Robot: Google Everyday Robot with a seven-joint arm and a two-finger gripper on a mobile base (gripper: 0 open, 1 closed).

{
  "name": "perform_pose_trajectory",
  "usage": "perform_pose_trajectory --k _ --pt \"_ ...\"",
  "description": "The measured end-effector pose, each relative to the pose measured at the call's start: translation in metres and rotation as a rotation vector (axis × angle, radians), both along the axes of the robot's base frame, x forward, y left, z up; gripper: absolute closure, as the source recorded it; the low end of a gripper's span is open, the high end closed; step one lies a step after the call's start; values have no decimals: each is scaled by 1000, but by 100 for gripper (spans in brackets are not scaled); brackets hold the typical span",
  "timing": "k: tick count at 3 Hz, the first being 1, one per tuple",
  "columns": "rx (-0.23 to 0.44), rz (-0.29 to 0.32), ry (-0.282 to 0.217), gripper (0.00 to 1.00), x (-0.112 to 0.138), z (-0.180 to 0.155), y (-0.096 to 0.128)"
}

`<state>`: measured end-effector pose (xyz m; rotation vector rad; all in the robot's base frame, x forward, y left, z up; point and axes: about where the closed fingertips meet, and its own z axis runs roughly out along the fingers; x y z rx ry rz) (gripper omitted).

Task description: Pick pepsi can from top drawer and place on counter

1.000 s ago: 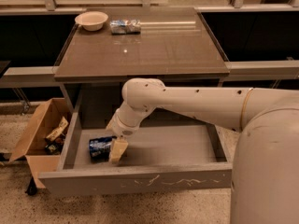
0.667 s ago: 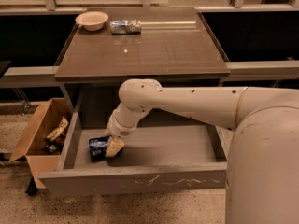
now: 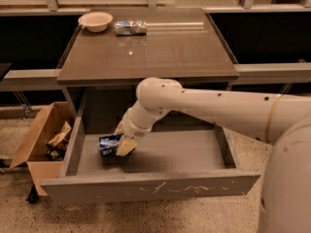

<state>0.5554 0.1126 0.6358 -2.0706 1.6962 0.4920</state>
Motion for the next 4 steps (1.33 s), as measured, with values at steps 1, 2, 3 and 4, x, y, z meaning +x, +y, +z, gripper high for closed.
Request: perform_pose_trajectory --k 1,2,3,4 --pt "92 -46 -99 100 16 53 -44" --pt "163 -94 -186 100 38 100 -96" --pt "163 -94 -186 100 38 100 -96" --pt "169 -94 -210 100 40 116 -93"
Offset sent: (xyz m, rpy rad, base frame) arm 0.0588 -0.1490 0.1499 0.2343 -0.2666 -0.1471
